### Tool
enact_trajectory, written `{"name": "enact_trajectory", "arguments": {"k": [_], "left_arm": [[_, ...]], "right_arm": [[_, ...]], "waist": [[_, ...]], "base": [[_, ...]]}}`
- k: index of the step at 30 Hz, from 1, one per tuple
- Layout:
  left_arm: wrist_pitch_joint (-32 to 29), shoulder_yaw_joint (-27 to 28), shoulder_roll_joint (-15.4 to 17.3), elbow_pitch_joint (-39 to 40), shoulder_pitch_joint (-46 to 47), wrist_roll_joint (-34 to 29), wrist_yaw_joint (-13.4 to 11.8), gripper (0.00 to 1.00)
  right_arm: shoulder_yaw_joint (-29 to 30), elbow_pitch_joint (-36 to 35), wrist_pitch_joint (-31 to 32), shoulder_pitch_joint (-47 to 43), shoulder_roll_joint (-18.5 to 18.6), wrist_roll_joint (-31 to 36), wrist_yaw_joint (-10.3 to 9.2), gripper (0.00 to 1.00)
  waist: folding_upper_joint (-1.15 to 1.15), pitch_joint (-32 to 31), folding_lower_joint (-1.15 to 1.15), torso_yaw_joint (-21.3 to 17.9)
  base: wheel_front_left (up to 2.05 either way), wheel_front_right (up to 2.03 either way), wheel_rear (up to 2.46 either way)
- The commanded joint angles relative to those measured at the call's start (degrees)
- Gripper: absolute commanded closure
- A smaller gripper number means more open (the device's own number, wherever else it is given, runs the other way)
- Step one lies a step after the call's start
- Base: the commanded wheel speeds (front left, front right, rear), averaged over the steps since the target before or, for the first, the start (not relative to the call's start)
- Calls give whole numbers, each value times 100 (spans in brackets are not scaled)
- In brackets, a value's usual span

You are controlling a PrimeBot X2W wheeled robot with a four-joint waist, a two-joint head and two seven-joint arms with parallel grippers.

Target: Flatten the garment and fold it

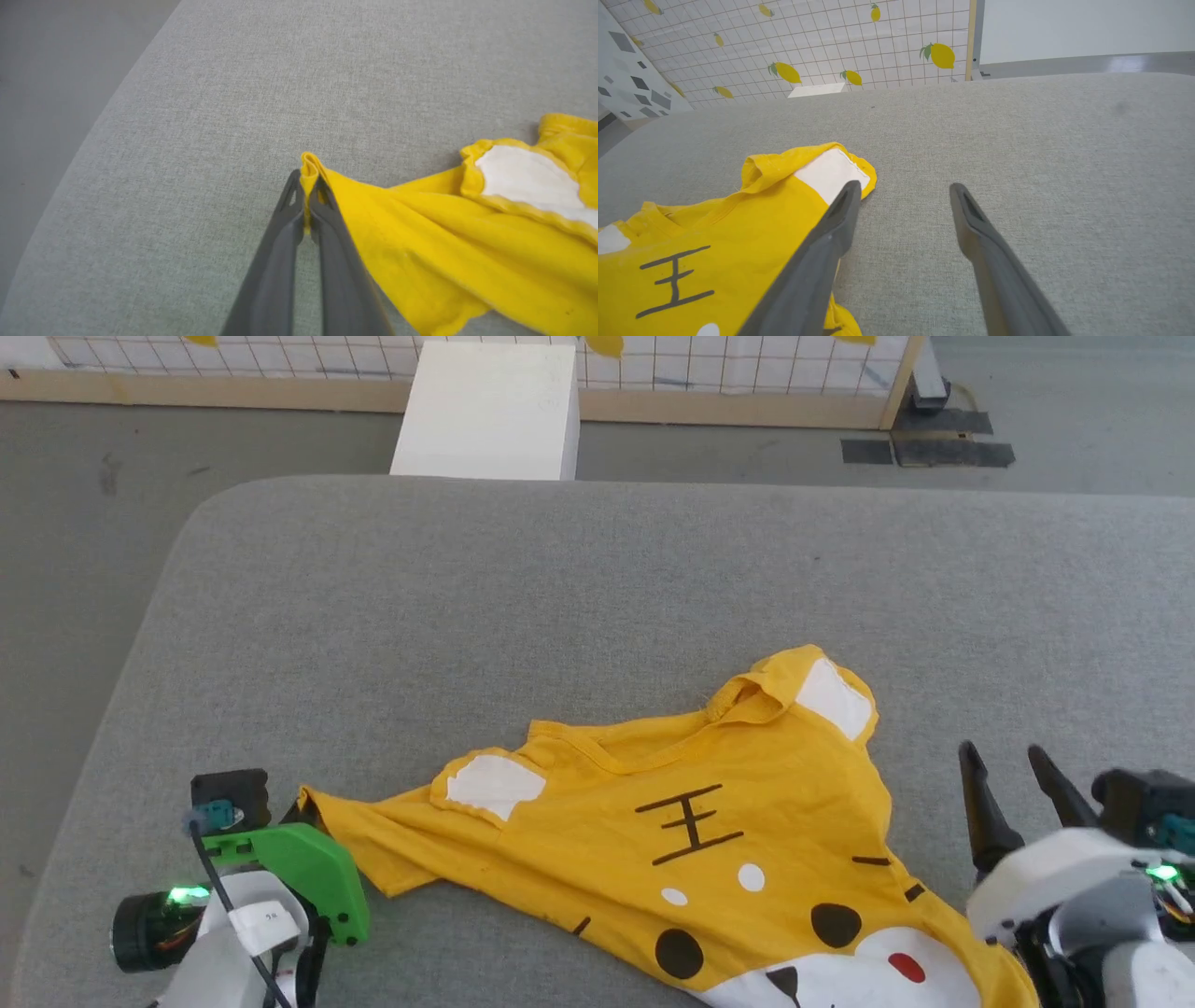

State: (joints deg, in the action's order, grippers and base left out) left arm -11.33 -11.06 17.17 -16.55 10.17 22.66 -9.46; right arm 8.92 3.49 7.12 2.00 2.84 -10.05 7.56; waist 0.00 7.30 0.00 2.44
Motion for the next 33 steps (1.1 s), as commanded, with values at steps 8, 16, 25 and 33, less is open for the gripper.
{"name": "enact_trajectory", "arguments": {"k": [8,16,25,33], "left_arm": [[1778,333,-709,-53,-132,341,-4,0],[2620,411,-1035,152,-122,85,173,0],[1225,162,-1049,-255,413,391,324,0],[-266,249,-1042,-905,1104,732,-88,0]], "right_arm": [[-248,478,149,797,4,306,-8,0],[-160,614,59,979,4,220,-8,0],[-58,412,46,673,4,108,-8,0],[-10,166,91,493,4,38,-8,0]], "waist": [[0,172,0,333],[0,158,0,796],[0,179,0,901],[0,304,0,691]], "base": [[0,0,0],[0,0,0],[0,0,0],[0,0,0]]}}
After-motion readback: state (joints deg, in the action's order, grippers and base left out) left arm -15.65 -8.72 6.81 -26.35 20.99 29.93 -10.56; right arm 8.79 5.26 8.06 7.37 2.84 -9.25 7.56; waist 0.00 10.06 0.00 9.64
